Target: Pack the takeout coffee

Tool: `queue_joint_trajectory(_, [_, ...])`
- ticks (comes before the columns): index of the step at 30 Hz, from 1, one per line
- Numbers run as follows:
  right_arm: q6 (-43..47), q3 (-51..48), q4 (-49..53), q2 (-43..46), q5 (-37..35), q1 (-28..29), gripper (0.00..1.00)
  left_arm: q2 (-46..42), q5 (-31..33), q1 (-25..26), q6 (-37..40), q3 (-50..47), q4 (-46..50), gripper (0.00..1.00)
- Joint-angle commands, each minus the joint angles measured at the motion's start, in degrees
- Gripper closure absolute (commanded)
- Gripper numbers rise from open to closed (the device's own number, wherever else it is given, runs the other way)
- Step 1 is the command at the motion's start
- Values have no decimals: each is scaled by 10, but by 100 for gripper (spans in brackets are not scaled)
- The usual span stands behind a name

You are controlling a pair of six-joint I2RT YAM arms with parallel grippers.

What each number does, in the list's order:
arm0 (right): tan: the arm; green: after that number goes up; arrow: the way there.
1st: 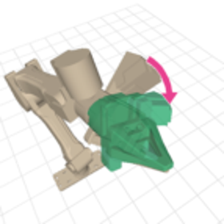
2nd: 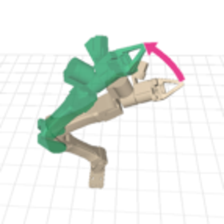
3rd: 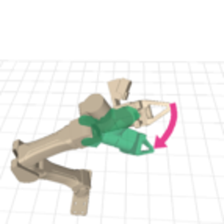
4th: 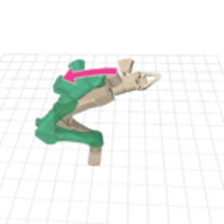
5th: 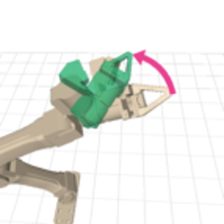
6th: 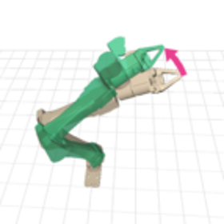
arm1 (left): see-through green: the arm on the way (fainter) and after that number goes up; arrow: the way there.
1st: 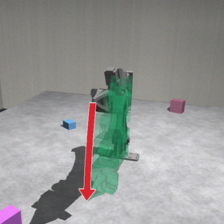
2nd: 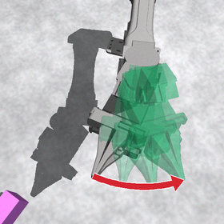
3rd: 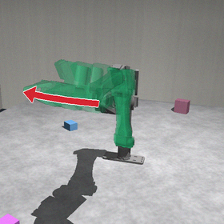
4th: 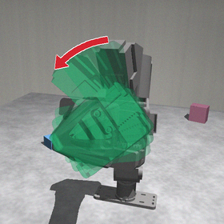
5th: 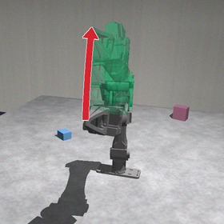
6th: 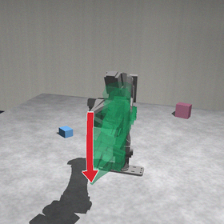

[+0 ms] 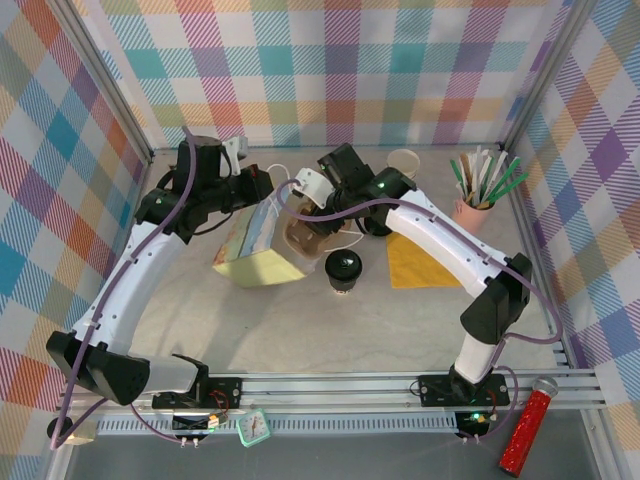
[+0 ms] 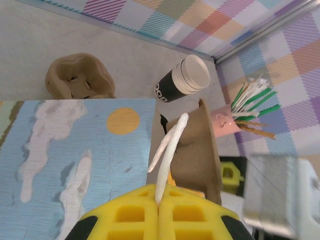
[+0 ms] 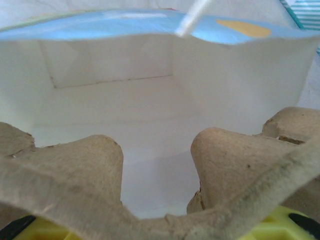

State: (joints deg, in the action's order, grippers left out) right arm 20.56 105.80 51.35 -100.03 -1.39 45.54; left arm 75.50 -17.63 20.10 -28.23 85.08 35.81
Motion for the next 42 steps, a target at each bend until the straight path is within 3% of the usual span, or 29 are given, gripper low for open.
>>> queue_joint_trajectory(1, [-1, 62, 64, 4, 24, 14, 52, -31, -15, -3, -73, -13, -59, 100])
queue_joint_trajectory(10, [-15, 124, 142, 26, 33, 26, 53, -62, -43, -3, -140, -44, -111, 100])
queue_joint_trajectory(21, [0, 116, 114, 28, -2, 33, 53, -82, -65, -14, -41, -77, -36, 100])
queue_joint_trajectory(27, [31, 95, 97, 13, -70, 35, 53, -82, -73, -15, -37, -96, -48, 100])
queue_joint_trajectory(42, [65, 33, 45, 22, -126, 36, 53, -81, -61, -16, -34, -89, -40, 100])
